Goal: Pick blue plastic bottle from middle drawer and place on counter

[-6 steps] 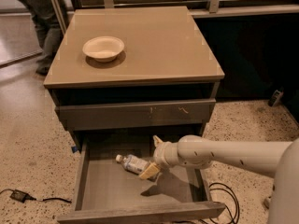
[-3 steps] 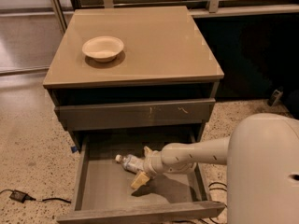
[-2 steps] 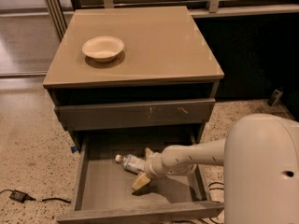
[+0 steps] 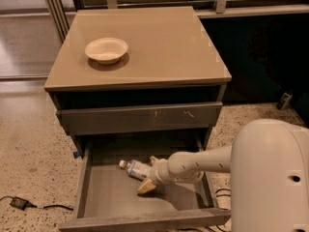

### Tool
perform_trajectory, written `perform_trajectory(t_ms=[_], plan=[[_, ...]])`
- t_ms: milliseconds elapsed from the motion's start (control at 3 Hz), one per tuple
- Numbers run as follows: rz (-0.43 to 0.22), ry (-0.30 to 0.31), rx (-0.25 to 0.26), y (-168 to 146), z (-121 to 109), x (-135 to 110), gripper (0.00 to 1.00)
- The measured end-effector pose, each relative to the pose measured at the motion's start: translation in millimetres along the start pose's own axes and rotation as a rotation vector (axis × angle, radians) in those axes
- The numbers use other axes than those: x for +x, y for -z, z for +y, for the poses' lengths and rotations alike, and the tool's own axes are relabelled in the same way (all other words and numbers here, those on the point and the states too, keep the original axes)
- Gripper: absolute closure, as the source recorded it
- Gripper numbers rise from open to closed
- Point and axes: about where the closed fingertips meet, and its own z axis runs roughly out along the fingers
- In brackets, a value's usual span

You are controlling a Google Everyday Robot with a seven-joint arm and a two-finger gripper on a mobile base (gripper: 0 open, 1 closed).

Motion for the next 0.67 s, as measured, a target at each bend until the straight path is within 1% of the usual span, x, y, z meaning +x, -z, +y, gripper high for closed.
perform_trajectory(t_ms=[667], plan=[[0.000, 0.000, 0.000, 0.0, 0.0, 0.0, 0.63]])
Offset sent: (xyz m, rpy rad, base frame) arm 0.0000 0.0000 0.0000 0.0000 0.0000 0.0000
